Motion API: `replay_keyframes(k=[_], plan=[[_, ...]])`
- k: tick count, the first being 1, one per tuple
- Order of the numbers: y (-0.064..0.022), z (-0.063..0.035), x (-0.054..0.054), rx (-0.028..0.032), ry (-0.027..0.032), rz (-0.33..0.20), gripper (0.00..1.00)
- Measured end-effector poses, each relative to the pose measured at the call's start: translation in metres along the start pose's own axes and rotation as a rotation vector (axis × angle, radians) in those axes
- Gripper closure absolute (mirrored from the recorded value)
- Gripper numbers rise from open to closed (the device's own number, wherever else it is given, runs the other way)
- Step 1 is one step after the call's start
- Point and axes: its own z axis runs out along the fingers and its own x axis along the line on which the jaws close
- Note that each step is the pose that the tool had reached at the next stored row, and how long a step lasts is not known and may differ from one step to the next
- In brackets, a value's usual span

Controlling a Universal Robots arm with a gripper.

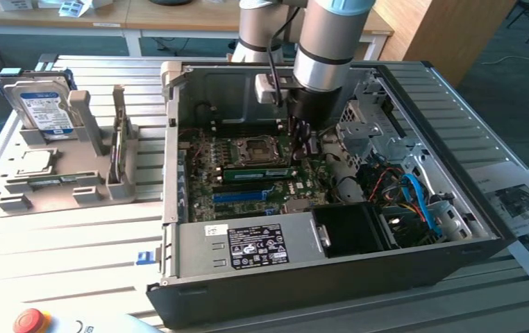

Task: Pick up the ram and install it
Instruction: 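Press down the ram until it locks into place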

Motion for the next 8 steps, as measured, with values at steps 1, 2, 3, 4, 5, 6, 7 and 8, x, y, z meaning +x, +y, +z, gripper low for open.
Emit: replay_keyframes(k=[1,2,3,4,5,6,7,8], plan=[[0.0,-0.0017,0.0001,0.0,0.0,0.0,0.9],[0.0001,-0.0031,0.0001,0.0,0.0,0.0,0.9],[0.0001,-0.0044,0.0001,0.0,-0.0001,0.0,0.9],[0.0001,-0.0053,0.0002,0.0,0.0001,0.0,0.9],[0.0001,-0.0053,0.0001,0.0001,-0.0002,0.0,0.9],[0.0001,-0.0053,0.0001,0.0001,-0.0002,0.0,0.9],[0.0001,-0.0053,0.0001,0.0001,-0.0002,0.0,0.9],[0.0001,-0.0053,0.0001,0.0001,-0.0002,0.0,0.9]])
